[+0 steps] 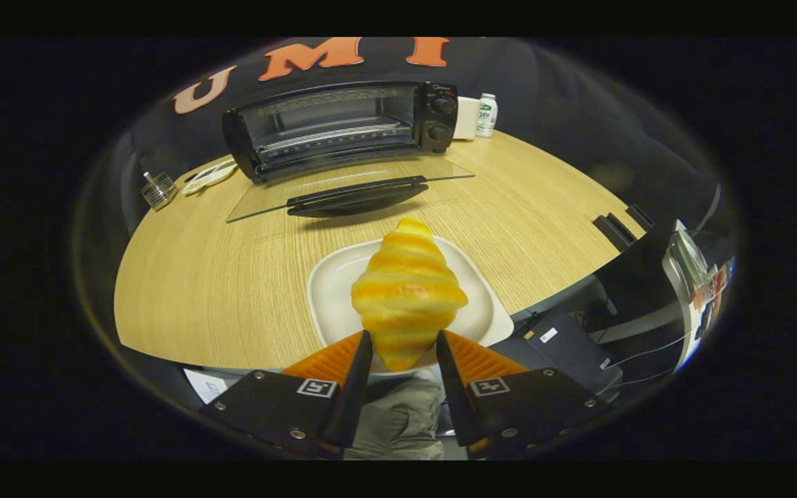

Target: Open the toaster oven, put the food inside, and close the toaster oven door.

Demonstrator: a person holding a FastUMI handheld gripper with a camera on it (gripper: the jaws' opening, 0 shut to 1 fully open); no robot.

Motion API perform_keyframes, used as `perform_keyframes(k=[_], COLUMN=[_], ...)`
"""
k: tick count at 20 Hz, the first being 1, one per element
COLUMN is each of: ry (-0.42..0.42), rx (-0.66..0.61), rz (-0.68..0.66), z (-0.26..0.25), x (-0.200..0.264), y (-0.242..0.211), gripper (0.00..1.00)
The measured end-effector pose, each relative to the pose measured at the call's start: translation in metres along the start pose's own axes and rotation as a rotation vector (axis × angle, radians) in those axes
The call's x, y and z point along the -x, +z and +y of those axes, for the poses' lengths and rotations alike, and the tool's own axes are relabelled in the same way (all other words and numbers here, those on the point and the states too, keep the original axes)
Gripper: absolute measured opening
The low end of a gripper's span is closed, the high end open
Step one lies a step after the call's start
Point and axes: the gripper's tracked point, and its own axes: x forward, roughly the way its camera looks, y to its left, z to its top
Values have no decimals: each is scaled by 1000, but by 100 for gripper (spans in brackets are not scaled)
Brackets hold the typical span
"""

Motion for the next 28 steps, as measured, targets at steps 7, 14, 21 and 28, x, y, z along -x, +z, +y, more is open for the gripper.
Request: perform_keyframes(k=[7, 14, 21, 28], ry=[100, 188, 320, 505], rx=[-150, -216, -242, -292], rz=[-45, -159, -238, -257], z=[3, -4, 21, 68], x=[24, 69, 75, 49], y=[20, 72, 137, 191], gripper=[24, 23, 23, 23])
